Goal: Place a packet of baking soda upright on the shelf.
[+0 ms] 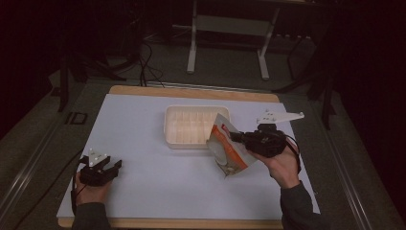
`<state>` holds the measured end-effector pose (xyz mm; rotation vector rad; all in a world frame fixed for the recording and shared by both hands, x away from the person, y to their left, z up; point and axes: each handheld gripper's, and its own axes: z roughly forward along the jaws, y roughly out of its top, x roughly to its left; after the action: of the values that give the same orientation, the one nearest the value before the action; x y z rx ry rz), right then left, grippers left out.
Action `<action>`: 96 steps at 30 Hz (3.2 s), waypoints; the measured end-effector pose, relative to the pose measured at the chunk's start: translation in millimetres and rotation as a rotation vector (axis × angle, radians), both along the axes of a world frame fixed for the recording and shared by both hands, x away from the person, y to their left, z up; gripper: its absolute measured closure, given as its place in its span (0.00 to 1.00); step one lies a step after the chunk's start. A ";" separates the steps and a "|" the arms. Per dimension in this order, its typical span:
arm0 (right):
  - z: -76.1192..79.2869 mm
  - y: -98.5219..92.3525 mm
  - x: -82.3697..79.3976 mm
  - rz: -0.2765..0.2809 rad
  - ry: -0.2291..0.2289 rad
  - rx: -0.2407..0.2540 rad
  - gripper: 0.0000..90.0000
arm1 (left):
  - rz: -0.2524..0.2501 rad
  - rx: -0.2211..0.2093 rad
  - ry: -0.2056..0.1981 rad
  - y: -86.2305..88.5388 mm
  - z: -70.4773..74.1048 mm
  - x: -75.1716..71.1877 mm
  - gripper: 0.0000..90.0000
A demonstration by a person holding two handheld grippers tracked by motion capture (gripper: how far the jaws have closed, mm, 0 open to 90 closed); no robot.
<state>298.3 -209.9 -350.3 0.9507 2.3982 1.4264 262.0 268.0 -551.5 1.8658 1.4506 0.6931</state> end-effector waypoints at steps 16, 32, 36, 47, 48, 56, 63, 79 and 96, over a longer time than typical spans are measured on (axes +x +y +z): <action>15.8 -4.2 6.1 -0.038 -0.022 0.036 1.00 | 0.008 -0.028 -0.006 2.8 0.2 -0.6 0.57; 27.6 -0.9 17.4 -0.083 -0.036 0.067 1.00 | 0.014 -0.022 -0.011 2.1 0.4 -1.1 0.56; 26.8 2.5 21.8 -0.102 -0.025 0.079 1.00 | 0.012 -0.019 -0.010 2.0 0.5 -1.1 0.56; 25.7 10.8 29.8 -0.116 -0.015 0.127 1.00 | 0.011 -0.018 -0.014 1.6 0.4 -1.1 0.56; 25.7 11.4 30.1 -0.115 -0.014 0.131 1.00 | 0.011 -0.018 -0.014 1.7 0.5 -1.1 0.56; 27.7 19.8 35.1 -0.128 -0.013 0.161 1.00 | 0.012 -0.014 -0.012 1.5 0.5 -1.1 0.56; 27.9 31.7 41.3 -0.158 -0.020 0.165 1.00 | 0.012 -0.018 -0.013 1.7 0.6 -1.1 0.56; 25.7 45.2 51.7 -0.206 -0.021 0.208 1.00 | 0.012 -0.021 -0.012 2.0 0.6 -1.1 0.56; 19.4 66.0 65.4 -0.242 -0.028 0.232 1.00 | 0.010 -0.022 -0.011 2.3 0.7 -1.0 0.56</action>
<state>363.7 -143.9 -330.9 1.2184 2.0440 1.6329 261.0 270.3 -550.8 1.8363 1.4553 0.6884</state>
